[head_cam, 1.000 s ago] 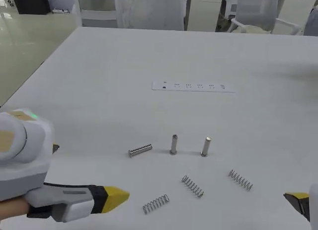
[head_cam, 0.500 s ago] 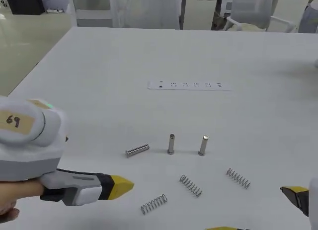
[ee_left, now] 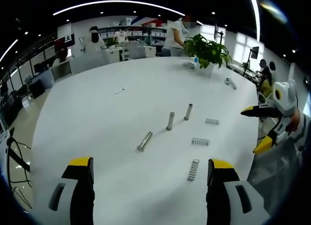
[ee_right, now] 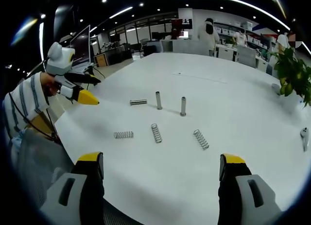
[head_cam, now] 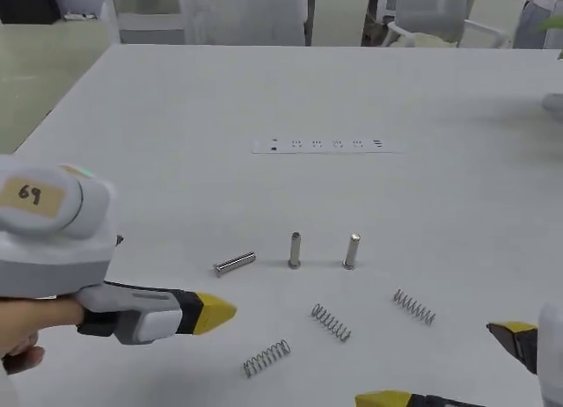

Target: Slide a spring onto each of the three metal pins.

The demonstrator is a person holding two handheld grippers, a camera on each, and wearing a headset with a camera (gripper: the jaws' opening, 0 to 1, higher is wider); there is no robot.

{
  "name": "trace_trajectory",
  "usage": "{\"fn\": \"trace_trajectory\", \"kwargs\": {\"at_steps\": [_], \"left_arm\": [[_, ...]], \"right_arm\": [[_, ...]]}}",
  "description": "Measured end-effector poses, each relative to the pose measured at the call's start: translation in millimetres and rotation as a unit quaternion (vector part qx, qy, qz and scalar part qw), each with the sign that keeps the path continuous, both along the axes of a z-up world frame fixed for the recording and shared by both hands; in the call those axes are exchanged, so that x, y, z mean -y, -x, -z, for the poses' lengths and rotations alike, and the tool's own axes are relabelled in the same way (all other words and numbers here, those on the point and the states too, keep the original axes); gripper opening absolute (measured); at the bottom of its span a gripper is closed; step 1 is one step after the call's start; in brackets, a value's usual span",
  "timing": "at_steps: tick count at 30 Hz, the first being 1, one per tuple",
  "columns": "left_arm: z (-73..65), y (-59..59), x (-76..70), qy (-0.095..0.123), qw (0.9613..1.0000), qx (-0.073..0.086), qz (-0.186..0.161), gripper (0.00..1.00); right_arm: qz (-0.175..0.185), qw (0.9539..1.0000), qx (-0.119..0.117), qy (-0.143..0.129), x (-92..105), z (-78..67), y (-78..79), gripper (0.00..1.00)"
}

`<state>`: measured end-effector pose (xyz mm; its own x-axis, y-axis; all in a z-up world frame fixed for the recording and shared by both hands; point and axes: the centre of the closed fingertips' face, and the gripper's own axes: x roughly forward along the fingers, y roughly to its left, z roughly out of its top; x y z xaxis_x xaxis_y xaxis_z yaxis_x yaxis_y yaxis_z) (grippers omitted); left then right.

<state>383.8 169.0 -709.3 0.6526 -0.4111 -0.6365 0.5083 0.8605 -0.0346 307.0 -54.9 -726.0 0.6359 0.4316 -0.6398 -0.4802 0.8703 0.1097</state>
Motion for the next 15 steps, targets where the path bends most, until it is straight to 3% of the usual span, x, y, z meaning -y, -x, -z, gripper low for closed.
{"fn": "trace_trajectory", "kwargs": {"at_steps": [15], "left_arm": [[8.1, -12.4, 0.8, -0.005, 0.9999, -0.006, 0.007, 0.92]], "right_arm": [[0.003, 1.0000, -0.002, 0.000, -2.3, 1.8, -1.1, 0.97]]}}
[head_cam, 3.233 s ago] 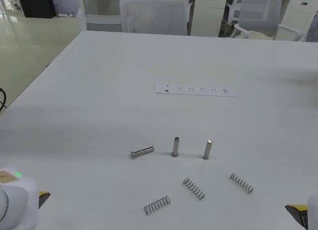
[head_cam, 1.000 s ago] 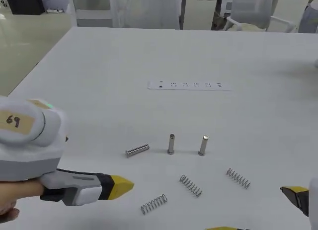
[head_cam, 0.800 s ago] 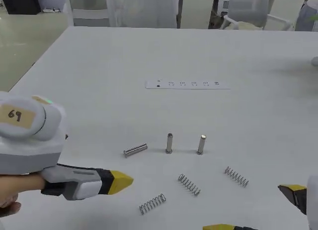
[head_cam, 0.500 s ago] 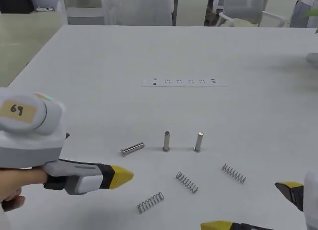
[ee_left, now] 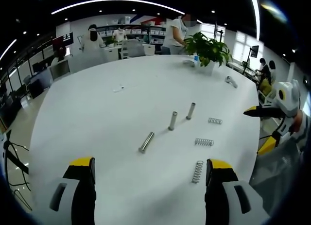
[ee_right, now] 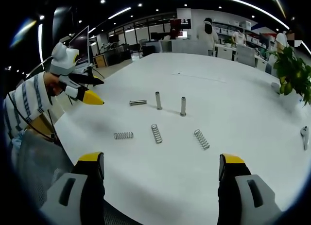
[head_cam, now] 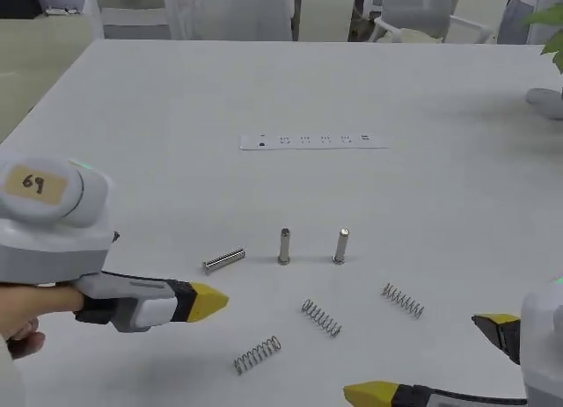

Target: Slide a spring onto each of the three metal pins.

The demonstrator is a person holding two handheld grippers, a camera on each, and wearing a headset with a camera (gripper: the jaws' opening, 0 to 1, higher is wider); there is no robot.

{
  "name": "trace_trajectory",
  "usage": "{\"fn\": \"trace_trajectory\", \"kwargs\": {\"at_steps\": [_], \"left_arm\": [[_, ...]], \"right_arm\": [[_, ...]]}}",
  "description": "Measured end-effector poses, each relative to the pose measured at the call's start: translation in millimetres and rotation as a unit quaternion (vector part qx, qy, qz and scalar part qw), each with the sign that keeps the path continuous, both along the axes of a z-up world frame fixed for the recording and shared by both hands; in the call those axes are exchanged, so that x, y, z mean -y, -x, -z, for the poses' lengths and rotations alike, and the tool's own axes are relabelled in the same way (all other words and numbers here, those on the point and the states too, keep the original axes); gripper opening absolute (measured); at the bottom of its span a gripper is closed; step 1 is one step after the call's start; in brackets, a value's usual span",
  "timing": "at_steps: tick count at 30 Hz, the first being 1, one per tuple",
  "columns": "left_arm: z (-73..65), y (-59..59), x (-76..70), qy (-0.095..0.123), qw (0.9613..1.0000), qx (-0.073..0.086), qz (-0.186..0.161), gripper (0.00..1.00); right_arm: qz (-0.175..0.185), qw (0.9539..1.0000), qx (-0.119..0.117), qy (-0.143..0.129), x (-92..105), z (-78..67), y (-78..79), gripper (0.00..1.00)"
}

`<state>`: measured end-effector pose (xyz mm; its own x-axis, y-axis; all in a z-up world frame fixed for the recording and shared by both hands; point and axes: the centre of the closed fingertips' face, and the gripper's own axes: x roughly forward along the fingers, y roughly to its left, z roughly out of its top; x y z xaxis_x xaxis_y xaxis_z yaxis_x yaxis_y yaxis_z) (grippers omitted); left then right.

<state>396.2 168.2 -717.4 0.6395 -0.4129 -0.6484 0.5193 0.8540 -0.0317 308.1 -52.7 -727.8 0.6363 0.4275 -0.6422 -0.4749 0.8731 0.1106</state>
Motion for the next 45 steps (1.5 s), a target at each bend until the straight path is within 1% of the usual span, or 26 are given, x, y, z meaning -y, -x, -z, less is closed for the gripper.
{"fn": "trace_trajectory", "kwargs": {"at_steps": [4, 8, 14, 18, 20, 22, 28, 32, 38, 42, 45], "left_arm": [[2.0, -3.0, -1.6, -0.010, 0.9999, -0.001, 0.006, 0.91], [2.9, -7.4, -3.0, -0.013, 0.9999, -0.001, 0.011, 0.90], [7.2, -15.0, -2.0, -0.021, 0.9996, -0.004, 0.020, 0.89], [9.8, -19.9, 2.8, -0.026, 0.9990, -0.004, 0.036, 0.88], [10.8, -22.1, 6.2, -0.023, 0.9988, -0.008, 0.042, 0.86], [11.2, -24.4, 8.8, -0.023, 0.9986, -0.008, 0.047, 0.86], [13.8, -32.3, 16.4, -0.033, 0.9971, -0.005, 0.068, 0.83], [18.7, -39.1, 20.4, -0.047, 0.9948, -0.005, 0.090, 0.80], [24.0, -48.6, 26.2, -0.053, 0.9930, -0.006, 0.105, 0.77], [27.9, -51.2, 30.1, -0.053, 0.9922, -0.011, 0.112, 0.74], [30.7, -51.7, 30.3, -0.055, 0.9917, -0.013, 0.115, 0.72]], "right_arm": [[0.001, 1.0000, 0.001, -0.003, -1.9, -0.3, -0.7, 0.97], [0.000, 1.0000, 0.001, -0.002, -3.2, 0.5, -0.3, 0.97], [-0.001, 1.0000, 0.000, 0.001, -3.1, 1.3, 0.1, 0.97], [0.001, 1.0000, 0.000, 0.002, -2.3, 1.4, -0.1, 0.96], [0.003, 1.0000, 0.000, 0.003, -2.1, 1.7, -0.3, 0.96], [0.003, 1.0000, -0.003, 0.005, -2.2, 2.7, 0.0, 0.96], [-0.001, 1.0000, -0.002, 0.007, -4.3, 1.7, -1.2, 0.96], [0.000, 1.0000, -0.001, 0.006, -4.6, 1.1, -2.1, 0.95], [0.001, 1.0000, 0.001, 0.007, -4.9, 1.9, -2.1, 0.95], [0.003, 1.0000, 0.003, 0.007, -5.6, 1.5, -2.8, 0.95], [0.005, 1.0000, 0.004, 0.006, -6.4, 2.4, -2.7, 0.95]]}}
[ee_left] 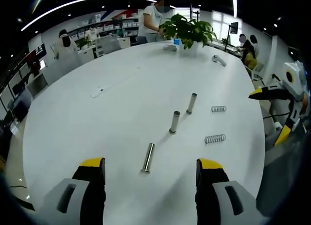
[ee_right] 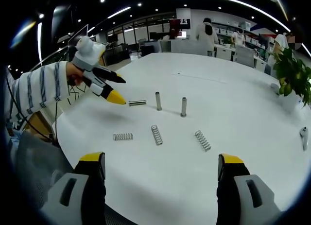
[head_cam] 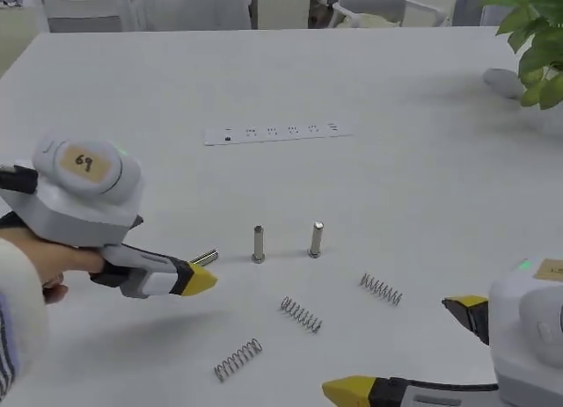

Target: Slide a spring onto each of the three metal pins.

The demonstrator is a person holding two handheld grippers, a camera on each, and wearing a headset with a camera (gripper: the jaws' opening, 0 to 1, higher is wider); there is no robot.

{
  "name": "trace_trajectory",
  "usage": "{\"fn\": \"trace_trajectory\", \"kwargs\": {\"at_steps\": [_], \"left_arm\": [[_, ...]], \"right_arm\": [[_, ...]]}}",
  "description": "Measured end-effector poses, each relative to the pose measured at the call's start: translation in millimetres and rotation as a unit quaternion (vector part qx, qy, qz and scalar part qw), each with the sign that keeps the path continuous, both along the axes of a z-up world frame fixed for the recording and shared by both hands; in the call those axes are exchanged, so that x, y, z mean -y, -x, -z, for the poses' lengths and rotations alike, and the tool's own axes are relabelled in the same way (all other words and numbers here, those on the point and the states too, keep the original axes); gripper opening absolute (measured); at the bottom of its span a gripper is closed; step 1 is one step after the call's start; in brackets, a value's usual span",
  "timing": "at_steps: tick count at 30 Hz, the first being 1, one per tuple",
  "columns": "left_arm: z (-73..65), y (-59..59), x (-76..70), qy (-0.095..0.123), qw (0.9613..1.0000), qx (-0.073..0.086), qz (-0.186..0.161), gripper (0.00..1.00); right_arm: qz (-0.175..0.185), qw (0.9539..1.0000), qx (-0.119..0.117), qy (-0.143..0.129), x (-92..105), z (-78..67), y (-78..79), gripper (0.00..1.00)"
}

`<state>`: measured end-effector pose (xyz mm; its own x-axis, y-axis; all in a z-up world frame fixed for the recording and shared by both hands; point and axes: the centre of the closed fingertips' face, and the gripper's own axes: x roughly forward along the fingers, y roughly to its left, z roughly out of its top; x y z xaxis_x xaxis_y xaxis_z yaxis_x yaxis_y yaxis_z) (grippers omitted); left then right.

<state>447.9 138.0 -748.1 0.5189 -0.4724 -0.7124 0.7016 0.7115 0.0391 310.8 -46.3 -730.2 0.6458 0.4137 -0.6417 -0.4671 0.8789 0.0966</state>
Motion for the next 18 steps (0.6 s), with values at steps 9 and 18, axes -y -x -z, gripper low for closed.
{"fn": "trace_trajectory", "kwargs": {"at_steps": [9, 18], "left_arm": [[7.2, -3.3, 0.8, -0.003, 0.9999, -0.005, 0.011, 0.63], [12.5, -11.9, 7.1, -0.001, 0.9997, -0.004, 0.023, 0.52]], "right_arm": [[-0.011, 0.9999, 0.000, 0.006, -6.1, 4.6, 0.7, 0.94], [-0.018, 0.9998, 0.004, 0.008, -10.3, 2.8, -2.9, 0.94]]}}
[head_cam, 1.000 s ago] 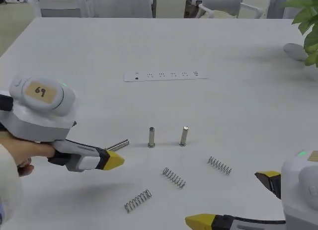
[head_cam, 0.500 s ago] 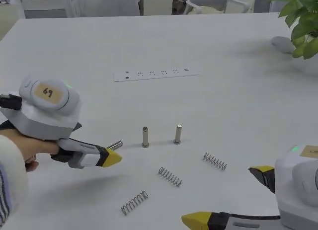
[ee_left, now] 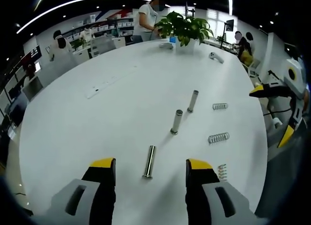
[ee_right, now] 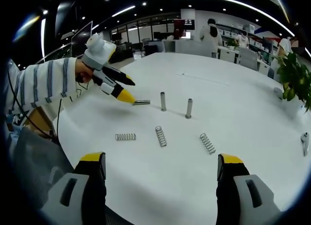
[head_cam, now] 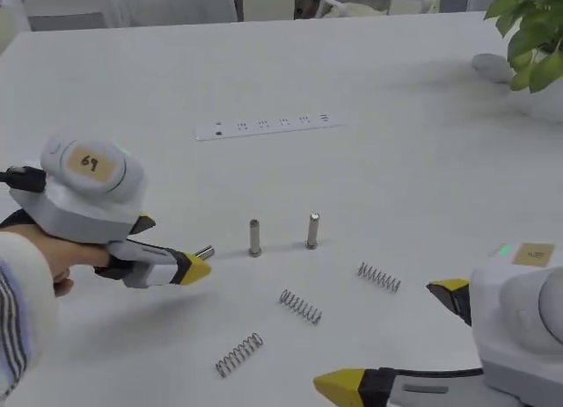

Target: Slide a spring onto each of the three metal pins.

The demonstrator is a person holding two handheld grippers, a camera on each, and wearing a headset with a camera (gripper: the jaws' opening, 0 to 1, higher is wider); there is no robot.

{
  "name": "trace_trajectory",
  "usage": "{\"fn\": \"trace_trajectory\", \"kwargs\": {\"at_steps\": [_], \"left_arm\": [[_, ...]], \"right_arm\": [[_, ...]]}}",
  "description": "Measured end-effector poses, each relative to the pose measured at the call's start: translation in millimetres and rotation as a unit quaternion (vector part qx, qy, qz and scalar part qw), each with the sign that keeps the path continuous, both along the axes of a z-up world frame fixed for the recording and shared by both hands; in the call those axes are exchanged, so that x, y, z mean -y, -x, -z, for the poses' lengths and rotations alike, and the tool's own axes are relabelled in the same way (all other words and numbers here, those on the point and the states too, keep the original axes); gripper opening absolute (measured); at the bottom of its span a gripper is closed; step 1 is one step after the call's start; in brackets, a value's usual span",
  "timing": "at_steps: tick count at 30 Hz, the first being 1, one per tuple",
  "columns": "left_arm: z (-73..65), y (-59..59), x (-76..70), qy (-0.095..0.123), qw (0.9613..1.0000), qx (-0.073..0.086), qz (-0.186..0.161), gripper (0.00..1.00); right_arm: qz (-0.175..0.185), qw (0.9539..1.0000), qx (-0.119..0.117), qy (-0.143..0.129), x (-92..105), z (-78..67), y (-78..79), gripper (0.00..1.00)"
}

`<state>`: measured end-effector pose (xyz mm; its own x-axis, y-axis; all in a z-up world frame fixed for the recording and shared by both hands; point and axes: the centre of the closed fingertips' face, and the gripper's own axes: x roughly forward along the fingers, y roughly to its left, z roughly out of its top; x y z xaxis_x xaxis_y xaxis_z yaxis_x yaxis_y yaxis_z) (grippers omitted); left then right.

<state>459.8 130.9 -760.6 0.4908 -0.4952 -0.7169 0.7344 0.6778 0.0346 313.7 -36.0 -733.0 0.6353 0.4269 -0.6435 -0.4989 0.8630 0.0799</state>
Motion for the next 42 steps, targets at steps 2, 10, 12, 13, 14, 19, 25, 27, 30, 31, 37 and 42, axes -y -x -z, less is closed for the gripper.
{"fn": "trace_trajectory", "kwargs": {"at_steps": [2, 10, 12, 13, 14, 19, 25, 27, 30, 31, 37, 42], "left_arm": [[3.0, -0.1, 3.0, 0.000, 1.0000, -0.005, 0.008, 0.45], [12.3, -8.5, 9.2, -0.030, 0.9990, 0.005, 0.032, 0.28], [15.1, -9.7, 11.5, -0.031, 0.9989, 0.001, 0.035, 0.27], [16.1, -10.1, 12.5, -0.031, 0.9989, 0.000, 0.035, 0.27], [17.5, -10.5, 13.9, -0.030, 0.9989, -0.001, 0.037, 0.25], [19.9, -14.3, 21.3, -0.013, 0.9992, -0.009, 0.035, 0.16], [27.7, -18.9, 21.0, -0.024, 0.9990, -0.016, 0.034, 0.14], [29.6, -19.4, 20.7, -0.022, 0.9990, -0.021, 0.032, 0.12], [31.0, -19.6, 22.5, -0.007, 0.9991, -0.034, 0.024, 0.09], [31.6, -19.7, 22.7, -0.009, 0.9991, -0.034, 0.025, 0.07], [37.9, -21.2, 22.2, -0.022, 0.9986, -0.038, 0.030, 0.05], [41.4, -20.8, 22.1, -0.027, 0.9984, -0.043, 0.027, 0.06]], "right_arm": [[-0.001, 1.0000, 0.000, 0.002, 0.3, 0.7, 0.4, 0.93], [0.005, 1.0000, -0.006, 0.001, 2.9, 4.4, 2.3, 0.93], [0.010, 0.9999, -0.009, 0.003, 5.1, 6.1, 2.1, 0.94], [0.009, 0.9999, -0.010, 0.004, 5.4, 6.6, 2.4, 0.93], [0.008, 0.9999, -0.011, 0.005, 5.9, 7.1, 2.6, 0.93], [0.009, 0.9999, -0.010, 0.004, 6.8, 7.4, 2.0, 0.91], [0.010, 0.9999, -0.012, 0.004, 7.0, 9.8, 3.0, 0.91], [0.010, 0.9999, -0.013, 0.003, 7.3, 10.1, 3.1, 0.91], [0.012, 0.9998, -0.012, 0.006, 8.9, 10.1, 2.6, 0.90], [0.013, 0.9998, -0.011, 0.006, 9.5, 9.8, 2.4, 0.90], [0.021, 0.9997, -0.010, 0.006, 14.1, 8.6, 0.9, 0.90], [0.025, 0.9996, -0.012, 0.002, 15.0, 9.1, 1.3, 0.90]]}}
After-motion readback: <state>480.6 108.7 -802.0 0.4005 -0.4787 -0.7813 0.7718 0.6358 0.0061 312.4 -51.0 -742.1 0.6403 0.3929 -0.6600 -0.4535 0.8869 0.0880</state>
